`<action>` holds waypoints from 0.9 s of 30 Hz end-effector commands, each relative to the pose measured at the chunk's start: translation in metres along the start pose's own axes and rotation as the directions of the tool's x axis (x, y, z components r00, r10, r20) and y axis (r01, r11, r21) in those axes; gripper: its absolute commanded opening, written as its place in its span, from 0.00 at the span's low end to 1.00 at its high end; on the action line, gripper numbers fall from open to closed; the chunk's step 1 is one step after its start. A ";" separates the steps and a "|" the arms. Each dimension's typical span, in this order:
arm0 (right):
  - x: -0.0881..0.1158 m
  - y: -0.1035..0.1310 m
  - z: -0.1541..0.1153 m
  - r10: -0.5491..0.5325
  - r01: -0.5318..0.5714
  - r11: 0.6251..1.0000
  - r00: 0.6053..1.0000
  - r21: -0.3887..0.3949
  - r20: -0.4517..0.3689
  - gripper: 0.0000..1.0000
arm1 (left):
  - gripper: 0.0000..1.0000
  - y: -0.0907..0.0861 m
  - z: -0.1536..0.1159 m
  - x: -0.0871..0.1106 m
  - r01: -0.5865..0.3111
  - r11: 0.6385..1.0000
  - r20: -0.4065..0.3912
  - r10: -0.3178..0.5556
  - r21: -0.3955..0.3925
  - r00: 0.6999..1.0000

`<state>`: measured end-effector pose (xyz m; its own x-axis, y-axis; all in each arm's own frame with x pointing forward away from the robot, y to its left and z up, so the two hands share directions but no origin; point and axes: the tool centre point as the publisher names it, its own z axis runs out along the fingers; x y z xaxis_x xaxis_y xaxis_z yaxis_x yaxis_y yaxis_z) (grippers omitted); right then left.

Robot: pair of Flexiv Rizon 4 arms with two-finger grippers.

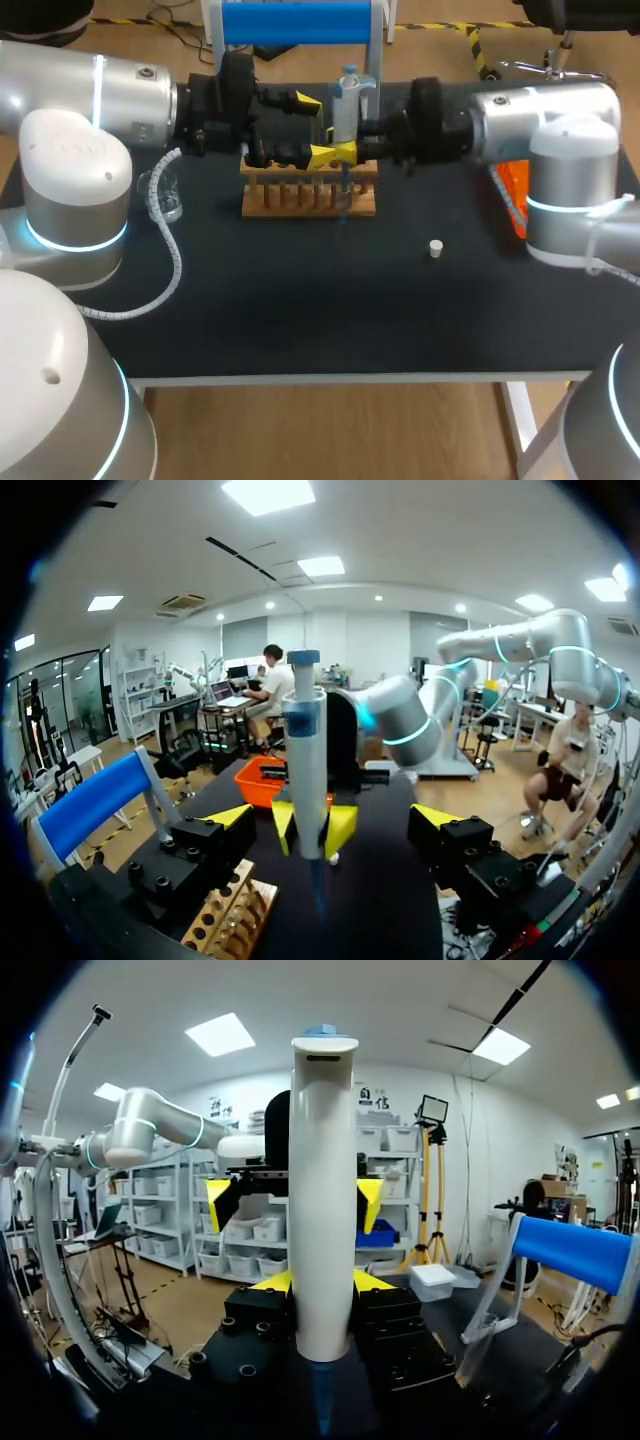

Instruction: Invert the test tube, pick up the pipette, mount the tip to pipette, aspirate from beaker and dispense into the tube, eject the tip, return the pipette, and cap with the stopper.

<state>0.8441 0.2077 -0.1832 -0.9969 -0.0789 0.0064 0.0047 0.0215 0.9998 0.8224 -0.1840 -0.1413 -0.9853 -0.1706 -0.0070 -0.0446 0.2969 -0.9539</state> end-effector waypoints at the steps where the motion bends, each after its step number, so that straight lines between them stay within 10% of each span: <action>1: 0.002 0.004 -0.022 0.002 -0.002 1.000 1.000 -0.002 0.013 0.00 | 1.00 0.001 0.000 0.000 -0.001 1.000 0.001 0.001 0.003 1.000; 27: -0.020 0.015 -0.120 0.003 -0.005 1.000 0.998 0.029 0.066 0.00 | 1.00 0.001 0.000 0.000 -0.001 1.000 0.001 0.001 0.003 1.000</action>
<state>0.8792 0.1059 -0.1701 -0.9999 -0.0151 0.0082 0.0075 0.0464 0.9989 0.8223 -0.1840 -0.1412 -0.9853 -0.1705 -0.0070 -0.0446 0.2970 -0.9538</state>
